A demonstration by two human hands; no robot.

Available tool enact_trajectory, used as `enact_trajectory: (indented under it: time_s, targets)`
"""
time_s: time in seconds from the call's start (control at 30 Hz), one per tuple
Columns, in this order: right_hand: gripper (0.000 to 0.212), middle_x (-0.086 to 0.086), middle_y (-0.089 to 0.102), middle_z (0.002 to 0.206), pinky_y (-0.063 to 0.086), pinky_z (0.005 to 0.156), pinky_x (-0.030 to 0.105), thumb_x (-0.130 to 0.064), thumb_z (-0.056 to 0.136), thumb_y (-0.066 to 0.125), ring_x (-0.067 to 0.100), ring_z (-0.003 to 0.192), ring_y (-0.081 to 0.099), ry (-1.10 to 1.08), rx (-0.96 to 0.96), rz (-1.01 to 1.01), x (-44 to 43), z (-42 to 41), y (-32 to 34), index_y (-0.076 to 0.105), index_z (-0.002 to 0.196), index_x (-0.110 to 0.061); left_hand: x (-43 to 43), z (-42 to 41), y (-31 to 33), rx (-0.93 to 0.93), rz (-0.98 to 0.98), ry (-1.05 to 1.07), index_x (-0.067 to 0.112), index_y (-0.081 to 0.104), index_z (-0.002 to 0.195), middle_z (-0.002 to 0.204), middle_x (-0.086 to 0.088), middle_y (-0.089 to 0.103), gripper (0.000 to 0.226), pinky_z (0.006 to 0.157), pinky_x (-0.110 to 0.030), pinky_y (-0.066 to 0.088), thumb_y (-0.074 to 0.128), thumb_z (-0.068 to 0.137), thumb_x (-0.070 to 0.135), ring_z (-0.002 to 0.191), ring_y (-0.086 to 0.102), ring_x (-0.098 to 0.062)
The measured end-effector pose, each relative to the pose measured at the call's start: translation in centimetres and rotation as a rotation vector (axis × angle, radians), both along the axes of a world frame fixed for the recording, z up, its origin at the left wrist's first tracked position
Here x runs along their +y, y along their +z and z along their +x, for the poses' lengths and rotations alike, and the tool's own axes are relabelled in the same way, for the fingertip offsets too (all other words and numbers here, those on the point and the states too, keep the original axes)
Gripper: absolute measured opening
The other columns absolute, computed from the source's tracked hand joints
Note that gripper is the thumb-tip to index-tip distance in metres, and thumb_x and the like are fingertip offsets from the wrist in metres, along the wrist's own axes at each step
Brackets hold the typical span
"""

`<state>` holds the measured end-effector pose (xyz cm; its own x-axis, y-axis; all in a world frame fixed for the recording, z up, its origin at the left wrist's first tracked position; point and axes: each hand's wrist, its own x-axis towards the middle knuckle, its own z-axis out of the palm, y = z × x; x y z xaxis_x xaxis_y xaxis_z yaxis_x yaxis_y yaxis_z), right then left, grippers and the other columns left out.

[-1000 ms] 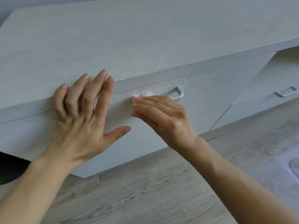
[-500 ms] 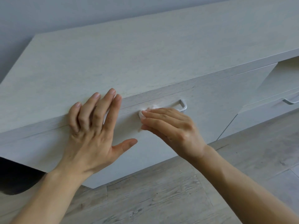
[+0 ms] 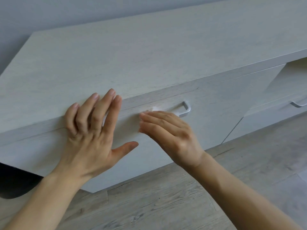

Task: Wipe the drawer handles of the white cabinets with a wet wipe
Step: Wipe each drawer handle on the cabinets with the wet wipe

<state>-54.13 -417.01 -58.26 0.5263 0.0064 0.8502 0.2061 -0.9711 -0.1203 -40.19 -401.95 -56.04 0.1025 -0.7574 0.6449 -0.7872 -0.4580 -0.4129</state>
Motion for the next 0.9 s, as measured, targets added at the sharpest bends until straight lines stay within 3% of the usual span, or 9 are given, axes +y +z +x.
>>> enact_trajectory:
  time_s: [0.4,0.63,0.9]
  targets:
    - [0.015,0.013,0.068,0.108,0.054,0.087,0.042,-0.001,0.081,0.073,0.023,0.106,0.064,-0.124,-0.032,-0.003,-4.1,-3.5,0.3,0.071,0.096,0.005,-0.1,0.1,0.0,-0.006,-0.001,0.002,0.007,0.015,0.151,0.148,-0.012,0.024,0.09,0.115,-0.038,-0.001,0.026,0.089,0.072,0.134,0.015,-0.028]
    - [0.017,0.015,0.068,0.109,0.052,0.088,0.04,0.005,0.082,0.069,0.026,0.107,0.063,-0.006,0.035,-0.032,-0.8,-1.0,0.1,0.07,0.099,0.004,0.0,0.1,-0.1,0.012,-0.027,-0.027,0.008,0.014,0.152,0.15,-0.01,0.022,0.091,0.115,-0.037,-0.002,0.028,0.089,0.072,0.133,0.018,-0.029]
    - [0.021,0.014,0.066,0.113,0.053,0.087,0.043,0.004,0.08,0.073,0.025,0.11,0.062,-0.145,0.017,-0.028,-4.8,-4.2,-0.1,0.069,0.101,0.005,0.0,0.1,0.1,0.003,-0.023,-0.044,0.004,0.019,0.15,0.147,-0.014,0.025,0.09,0.115,-0.038,-0.002,0.028,0.089,0.071,0.13,0.023,-0.033]
